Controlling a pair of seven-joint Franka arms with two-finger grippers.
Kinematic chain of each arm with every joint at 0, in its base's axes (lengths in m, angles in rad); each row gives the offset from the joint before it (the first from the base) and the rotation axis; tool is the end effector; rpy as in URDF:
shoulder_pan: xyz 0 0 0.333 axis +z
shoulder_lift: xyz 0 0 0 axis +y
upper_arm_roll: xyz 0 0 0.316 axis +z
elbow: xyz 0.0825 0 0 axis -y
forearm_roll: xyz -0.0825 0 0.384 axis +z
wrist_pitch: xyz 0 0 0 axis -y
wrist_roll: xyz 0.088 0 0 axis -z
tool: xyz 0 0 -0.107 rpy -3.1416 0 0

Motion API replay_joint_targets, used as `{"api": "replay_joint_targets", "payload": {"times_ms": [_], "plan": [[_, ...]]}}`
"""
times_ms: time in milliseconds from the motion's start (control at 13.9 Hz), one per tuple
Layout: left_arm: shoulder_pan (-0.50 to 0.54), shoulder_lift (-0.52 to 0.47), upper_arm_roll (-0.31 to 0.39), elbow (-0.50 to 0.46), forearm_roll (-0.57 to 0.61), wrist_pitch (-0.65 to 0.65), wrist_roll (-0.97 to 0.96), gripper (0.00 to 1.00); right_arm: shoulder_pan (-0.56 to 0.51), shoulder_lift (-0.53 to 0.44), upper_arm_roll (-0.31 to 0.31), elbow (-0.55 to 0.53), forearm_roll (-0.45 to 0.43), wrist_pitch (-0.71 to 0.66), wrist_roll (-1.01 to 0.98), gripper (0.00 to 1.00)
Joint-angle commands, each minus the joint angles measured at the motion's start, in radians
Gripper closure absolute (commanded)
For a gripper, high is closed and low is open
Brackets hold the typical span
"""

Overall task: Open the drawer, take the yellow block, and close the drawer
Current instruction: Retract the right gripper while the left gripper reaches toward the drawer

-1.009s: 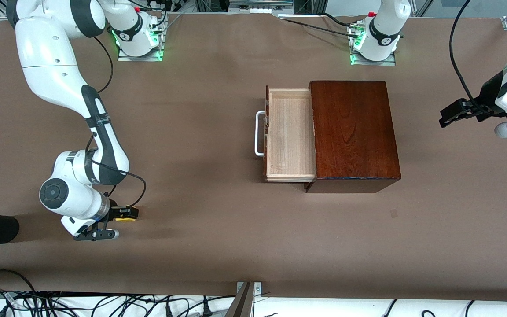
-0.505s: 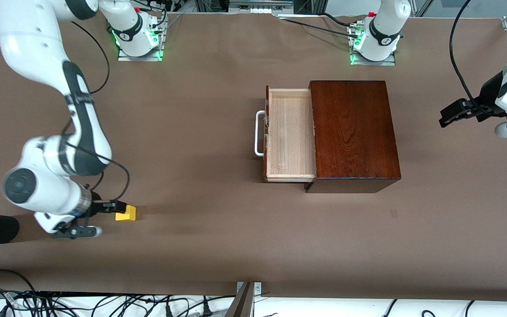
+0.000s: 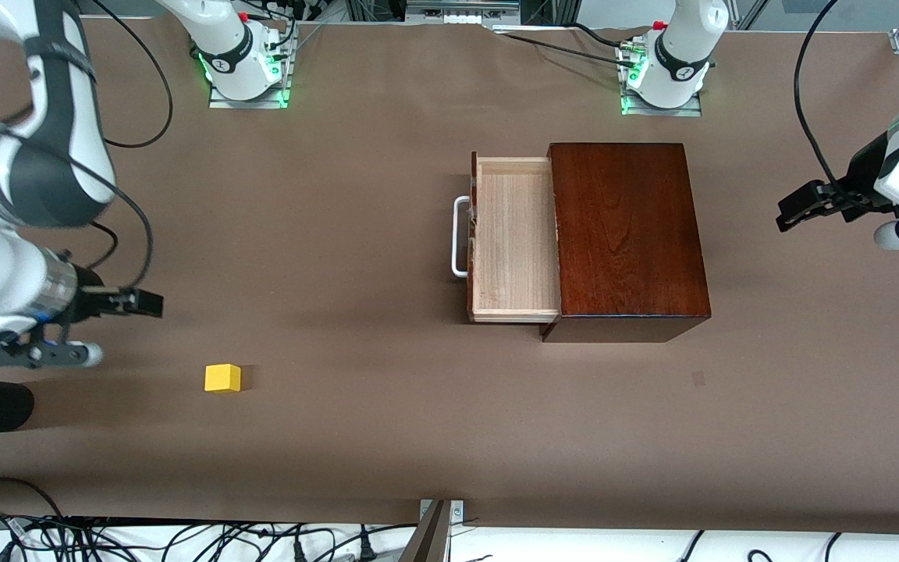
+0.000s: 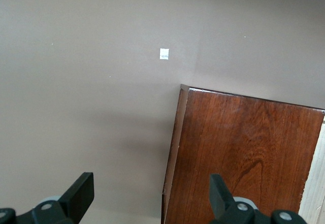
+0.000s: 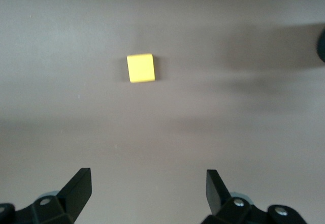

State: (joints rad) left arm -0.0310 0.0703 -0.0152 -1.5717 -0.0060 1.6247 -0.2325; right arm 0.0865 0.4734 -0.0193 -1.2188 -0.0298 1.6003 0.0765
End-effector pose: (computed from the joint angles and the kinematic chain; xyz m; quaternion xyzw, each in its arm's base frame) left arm 0.5789 -0.0271 0.5889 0.9956 0.0932 -0.0091 0.0023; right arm 0.6849 0.0459 0.4975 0.9988 -0.0027 -0.0444 0.0225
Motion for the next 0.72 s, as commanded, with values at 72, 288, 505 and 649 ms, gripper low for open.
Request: {"api": "replay_joint_targets", "payload": {"times_ms": [72,288,505,649], "plan": [[0.002,0.02,-0.009,0.03,-0.038,-0.002,-0.001,0.0,-0.007,-0.101,-0.045,-0.152,0.034,-0.016,0.0,0.0],[-0.026,0.026,-0.025,0.032,-0.039,-0.006,-0.072,0.0,-0.008,-0.166,-0.079,-0.296,0.076,0.051,-0.003,0.0],[-0.09,0.038,-0.072,0.073,-0.035,-0.054,-0.282,0.0,-0.008,-0.261,-0.099,-0.418,0.073,0.105,-0.004,0.0],[-0.166,0.068,-0.078,0.114,-0.037,-0.084,-0.439,0.0,-0.007,-0.285,-0.12,-0.418,0.062,0.096,-0.026,0.0]]}}
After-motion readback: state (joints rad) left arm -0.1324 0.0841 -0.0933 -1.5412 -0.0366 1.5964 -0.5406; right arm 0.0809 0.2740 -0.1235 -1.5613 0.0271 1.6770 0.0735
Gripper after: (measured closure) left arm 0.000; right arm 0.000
